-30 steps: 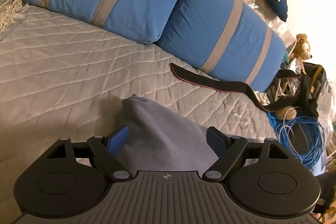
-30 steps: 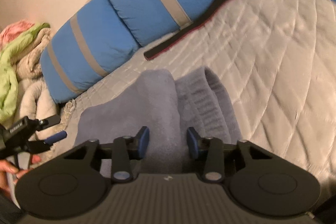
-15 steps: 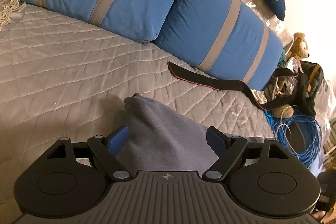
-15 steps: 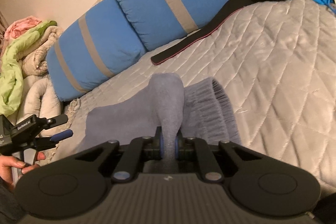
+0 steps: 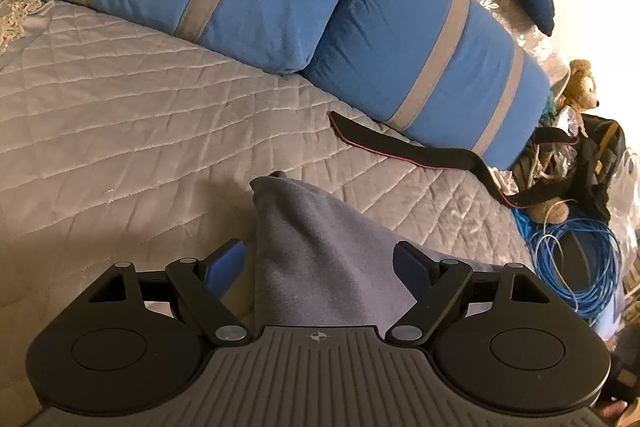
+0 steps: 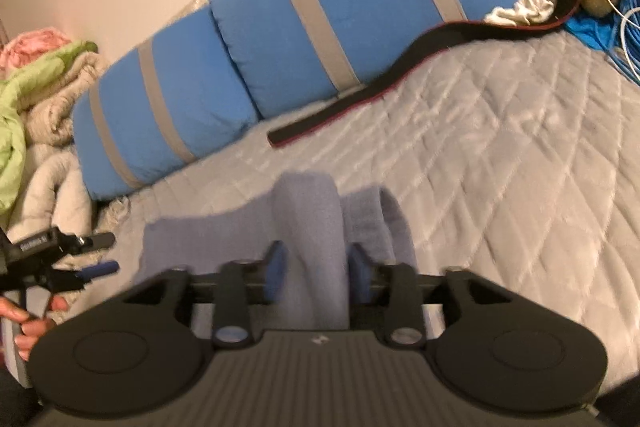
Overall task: Fold clothes
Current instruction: 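Grasp the sweatpants cuff end with the right gripper and lift it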
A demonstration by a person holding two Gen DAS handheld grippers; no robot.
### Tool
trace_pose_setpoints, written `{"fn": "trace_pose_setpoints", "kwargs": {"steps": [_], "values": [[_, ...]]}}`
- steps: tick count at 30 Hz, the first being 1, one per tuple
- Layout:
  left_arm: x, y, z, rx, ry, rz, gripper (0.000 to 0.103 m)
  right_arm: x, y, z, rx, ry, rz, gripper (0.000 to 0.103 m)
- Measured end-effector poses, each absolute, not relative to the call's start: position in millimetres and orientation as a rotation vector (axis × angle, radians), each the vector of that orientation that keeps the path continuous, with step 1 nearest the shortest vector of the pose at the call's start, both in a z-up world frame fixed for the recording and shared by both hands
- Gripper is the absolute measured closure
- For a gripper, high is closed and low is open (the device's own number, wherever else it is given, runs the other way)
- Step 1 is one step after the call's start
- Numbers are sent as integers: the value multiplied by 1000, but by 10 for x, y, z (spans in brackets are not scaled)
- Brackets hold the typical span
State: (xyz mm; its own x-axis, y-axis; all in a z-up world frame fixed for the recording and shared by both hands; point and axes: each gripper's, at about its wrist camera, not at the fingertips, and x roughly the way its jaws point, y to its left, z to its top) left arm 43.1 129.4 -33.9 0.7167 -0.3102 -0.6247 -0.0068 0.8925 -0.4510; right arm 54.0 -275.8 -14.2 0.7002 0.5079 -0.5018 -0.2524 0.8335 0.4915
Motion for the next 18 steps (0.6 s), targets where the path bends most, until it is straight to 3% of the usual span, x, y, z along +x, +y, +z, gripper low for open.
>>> {"fn": "trace_pose_setpoints", "kwargs": {"steps": [8,9,11,18], "values": [[473,1304,-440,-443,793,-186,22,909,-2661,-153,399,693,442,43],[476,1309,-454,-444,794,-189,22,961,-2667,-173,412,707,441,67],[483,1319,-482,-448,795,-194,22,1064,-2680,-213,438,737,439,82],[540,1360,-548,-456,802,-196,22,1142,-2786,-295,507,758,416,88]]}}
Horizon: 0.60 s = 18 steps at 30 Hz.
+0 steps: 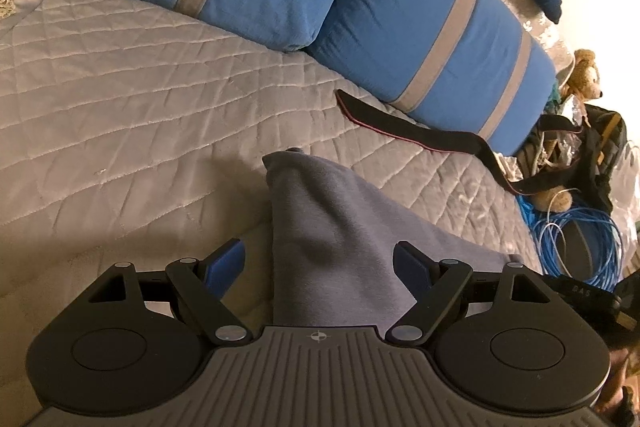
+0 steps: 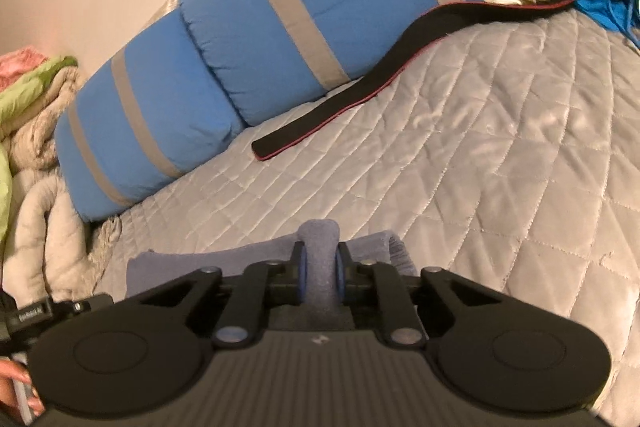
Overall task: Fold clothes
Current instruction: 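Grasp the sweatpants cuff end with the right gripper and lift it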
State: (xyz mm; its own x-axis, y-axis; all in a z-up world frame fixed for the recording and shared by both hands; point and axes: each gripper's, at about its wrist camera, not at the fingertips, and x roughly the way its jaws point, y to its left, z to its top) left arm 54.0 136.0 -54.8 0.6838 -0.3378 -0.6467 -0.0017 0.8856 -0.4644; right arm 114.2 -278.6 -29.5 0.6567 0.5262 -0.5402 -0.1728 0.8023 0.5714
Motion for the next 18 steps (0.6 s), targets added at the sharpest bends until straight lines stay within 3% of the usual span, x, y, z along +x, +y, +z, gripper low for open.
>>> {"fn": "trace_pose_setpoints", "kwargs": {"steps": [10,13,15,18], "values": [[568,1409,-582,-463,807,-199,22,1142,-2933,-342,629,767,445,88],[574,1417,-588,-463,809,-197,22,1163,-2966,-362,657,797,467,81],[574,1422,-586,-466,808,-195,22,1162,-2981,-367,660,811,475,59],[564,1432,-575,-475,802,-200,22,1124,-2972,-367,634,832,476,55]]}}
